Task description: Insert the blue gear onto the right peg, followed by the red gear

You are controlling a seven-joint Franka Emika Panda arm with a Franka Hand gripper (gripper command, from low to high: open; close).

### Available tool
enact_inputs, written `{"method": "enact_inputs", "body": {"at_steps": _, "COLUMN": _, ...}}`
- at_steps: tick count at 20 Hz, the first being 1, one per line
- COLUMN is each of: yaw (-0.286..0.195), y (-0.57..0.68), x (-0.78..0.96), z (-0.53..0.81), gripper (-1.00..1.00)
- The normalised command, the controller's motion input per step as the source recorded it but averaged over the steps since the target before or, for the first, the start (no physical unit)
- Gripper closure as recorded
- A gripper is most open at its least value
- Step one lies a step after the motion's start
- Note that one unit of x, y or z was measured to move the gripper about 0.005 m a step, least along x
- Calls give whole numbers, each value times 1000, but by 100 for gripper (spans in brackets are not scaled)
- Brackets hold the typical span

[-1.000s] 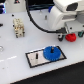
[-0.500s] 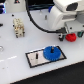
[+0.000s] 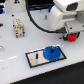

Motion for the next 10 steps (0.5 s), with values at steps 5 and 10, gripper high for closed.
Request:
{"method": "enact_inputs", "body": {"at_steps": 5, "yaw": 0, "y": -39, "x": 200, "z": 604, "gripper": 100}}
{"method": "enact_inputs", "body": {"at_steps": 10, "yaw": 0, "y": -141, "x": 345, "z": 594, "gripper": 100}}
